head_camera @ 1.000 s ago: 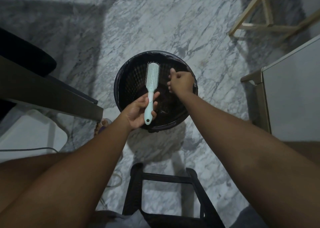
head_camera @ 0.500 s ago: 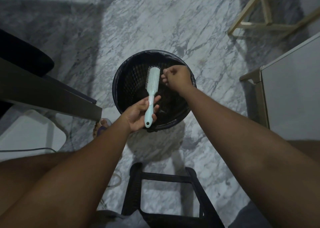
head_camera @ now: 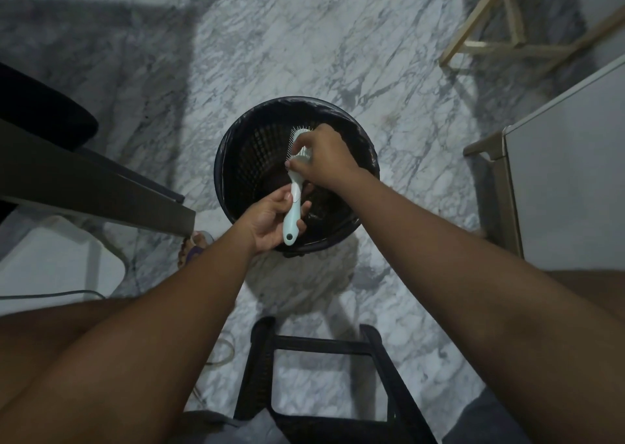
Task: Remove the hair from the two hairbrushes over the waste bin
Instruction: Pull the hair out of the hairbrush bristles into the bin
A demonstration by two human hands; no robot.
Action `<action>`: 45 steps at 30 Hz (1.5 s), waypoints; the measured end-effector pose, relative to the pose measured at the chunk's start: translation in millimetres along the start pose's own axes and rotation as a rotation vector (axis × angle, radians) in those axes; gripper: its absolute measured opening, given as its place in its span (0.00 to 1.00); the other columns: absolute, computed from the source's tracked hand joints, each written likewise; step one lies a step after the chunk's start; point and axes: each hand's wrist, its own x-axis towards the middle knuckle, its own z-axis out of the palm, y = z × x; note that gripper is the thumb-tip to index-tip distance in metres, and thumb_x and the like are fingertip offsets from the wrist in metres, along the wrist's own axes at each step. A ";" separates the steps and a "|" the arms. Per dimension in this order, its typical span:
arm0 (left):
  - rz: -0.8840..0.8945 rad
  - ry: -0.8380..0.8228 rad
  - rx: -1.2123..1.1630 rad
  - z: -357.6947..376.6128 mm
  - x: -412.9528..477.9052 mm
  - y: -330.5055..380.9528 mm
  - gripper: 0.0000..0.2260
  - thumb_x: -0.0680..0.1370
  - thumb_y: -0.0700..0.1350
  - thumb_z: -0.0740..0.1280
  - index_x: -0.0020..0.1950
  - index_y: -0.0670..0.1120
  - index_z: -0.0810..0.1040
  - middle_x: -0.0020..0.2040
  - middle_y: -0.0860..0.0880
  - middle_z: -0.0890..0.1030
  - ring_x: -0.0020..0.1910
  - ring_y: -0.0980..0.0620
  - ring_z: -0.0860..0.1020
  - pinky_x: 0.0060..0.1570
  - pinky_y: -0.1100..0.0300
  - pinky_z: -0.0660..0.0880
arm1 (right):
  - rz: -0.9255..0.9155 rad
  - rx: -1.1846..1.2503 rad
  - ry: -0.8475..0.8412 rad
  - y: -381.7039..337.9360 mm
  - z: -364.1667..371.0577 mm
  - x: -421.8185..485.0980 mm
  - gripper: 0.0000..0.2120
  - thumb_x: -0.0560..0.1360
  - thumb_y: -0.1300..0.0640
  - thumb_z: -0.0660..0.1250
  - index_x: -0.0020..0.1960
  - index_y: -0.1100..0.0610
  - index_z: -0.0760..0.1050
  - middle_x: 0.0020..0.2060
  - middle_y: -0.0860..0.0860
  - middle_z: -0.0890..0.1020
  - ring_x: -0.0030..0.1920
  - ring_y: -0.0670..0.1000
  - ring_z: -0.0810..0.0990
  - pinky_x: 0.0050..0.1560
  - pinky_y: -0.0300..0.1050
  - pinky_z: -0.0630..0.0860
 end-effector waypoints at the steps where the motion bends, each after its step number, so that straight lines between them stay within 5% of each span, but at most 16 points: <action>1: 0.003 0.007 0.002 1.0 0.2 0.8 0.19 0.83 0.39 0.57 0.75 0.45 0.68 0.72 0.48 0.74 0.48 0.52 0.79 0.35 0.58 0.76 | 0.003 0.004 -0.001 -2.0 0.5 1.0 0.09 0.69 0.48 0.76 0.47 0.51 0.84 0.50 0.52 0.77 0.47 0.48 0.76 0.49 0.43 0.76; 6: 0.022 0.021 -0.005 1.0 -2.1 3.6 0.19 0.83 0.38 0.57 0.75 0.44 0.68 0.70 0.49 0.76 0.47 0.52 0.79 0.35 0.59 0.76 | 0.029 0.109 0.080 -2.3 -1.2 4.7 0.03 0.74 0.59 0.72 0.45 0.58 0.84 0.39 0.53 0.85 0.39 0.49 0.84 0.47 0.46 0.82; 11: 0.030 0.001 -0.034 1.2 -4.0 6.3 0.19 0.83 0.38 0.56 0.75 0.44 0.68 0.71 0.50 0.75 0.46 0.52 0.80 0.35 0.60 0.76 | 0.262 0.541 0.323 2.7 -12.2 8.7 0.07 0.79 0.67 0.62 0.49 0.64 0.80 0.37 0.56 0.82 0.31 0.46 0.79 0.36 0.41 0.81; 16: 0.019 0.024 -0.003 3.8 -5.3 5.0 0.18 0.83 0.38 0.57 0.74 0.45 0.69 0.67 0.51 0.78 0.47 0.52 0.80 0.35 0.59 0.76 | 0.150 0.268 0.142 0.6 -7.6 1.0 0.15 0.75 0.60 0.70 0.62 0.59 0.79 0.51 0.55 0.85 0.51 0.50 0.83 0.59 0.39 0.76; 19: -0.005 0.031 0.031 8.9 -6.4 3.7 0.18 0.83 0.37 0.57 0.73 0.45 0.70 0.67 0.50 0.78 0.49 0.50 0.79 0.35 0.58 0.76 | 0.187 0.215 0.061 -1.3 -8.0 1.1 0.17 0.74 0.54 0.74 0.61 0.58 0.80 0.52 0.55 0.85 0.51 0.50 0.83 0.54 0.33 0.73; 23: -0.029 0.033 0.085 8.1 -7.2 1.0 0.18 0.83 0.36 0.56 0.73 0.45 0.70 0.70 0.49 0.76 0.50 0.50 0.79 0.37 0.56 0.76 | 0.179 0.088 0.065 3.5 -8.1 3.5 0.07 0.75 0.57 0.72 0.50 0.57 0.84 0.46 0.55 0.86 0.46 0.52 0.84 0.54 0.46 0.80; 26: -0.034 0.026 0.086 4.7 -7.3 0.1 0.18 0.83 0.37 0.56 0.72 0.44 0.71 0.70 0.50 0.76 0.51 0.50 0.80 0.37 0.56 0.77 | 0.150 0.007 0.074 3.7 -11.1 3.4 0.07 0.76 0.59 0.68 0.47 0.59 0.84 0.44 0.55 0.86 0.46 0.53 0.84 0.51 0.43 0.79; 30: -0.030 0.025 0.036 1.7 -9.6 2.4 0.17 0.84 0.37 0.56 0.73 0.43 0.70 0.69 0.50 0.77 0.49 0.51 0.81 0.35 0.57 0.77 | 0.319 0.233 0.257 5.3 -20.9 9.3 0.11 0.77 0.65 0.60 0.45 0.62 0.81 0.42 0.54 0.84 0.41 0.50 0.81 0.40 0.40 0.78; 32: -0.034 0.022 0.048 1.2 -10.5 2.6 0.18 0.84 0.37 0.56 0.73 0.44 0.70 0.69 0.50 0.77 0.49 0.51 0.81 0.36 0.57 0.77 | 0.386 0.349 0.278 7.4 -25.1 12.4 0.12 0.77 0.67 0.58 0.50 0.64 0.80 0.47 0.58 0.84 0.44 0.51 0.81 0.49 0.47 0.82; 35: -0.041 0.006 0.056 4.4 -10.0 2.2 0.18 0.83 0.37 0.56 0.73 0.44 0.70 0.69 0.50 0.77 0.50 0.50 0.81 0.36 0.56 0.78 | 0.348 0.245 0.098 3.4 -27.1 9.7 0.14 0.78 0.59 0.65 0.62 0.61 0.78 0.56 0.54 0.83 0.58 0.51 0.80 0.64 0.42 0.73; 38: -0.045 -0.003 0.076 7.3 -9.8 3.0 0.18 0.83 0.37 0.56 0.73 0.45 0.70 0.68 0.51 0.78 0.50 0.50 0.81 0.38 0.55 0.77 | 0.279 0.212 0.012 -0.5 -26.2 8.0 0.20 0.76 0.48 0.70 0.63 0.59 0.79 0.56 0.54 0.84 0.58 0.51 0.81 0.59 0.38 0.71; 45: -0.025 -0.011 0.101 6.0 -11.9 2.3 0.18 0.83 0.37 0.57 0.73 0.44 0.70 0.70 0.50 0.76 0.51 0.49 0.80 0.38 0.55 0.77 | 0.225 0.101 0.098 -2.9 -36.8 13.1 0.10 0.76 0.54 0.70 0.47 0.60 0.85 0.44 0.55 0.86 0.39 0.48 0.79 0.42 0.38 0.70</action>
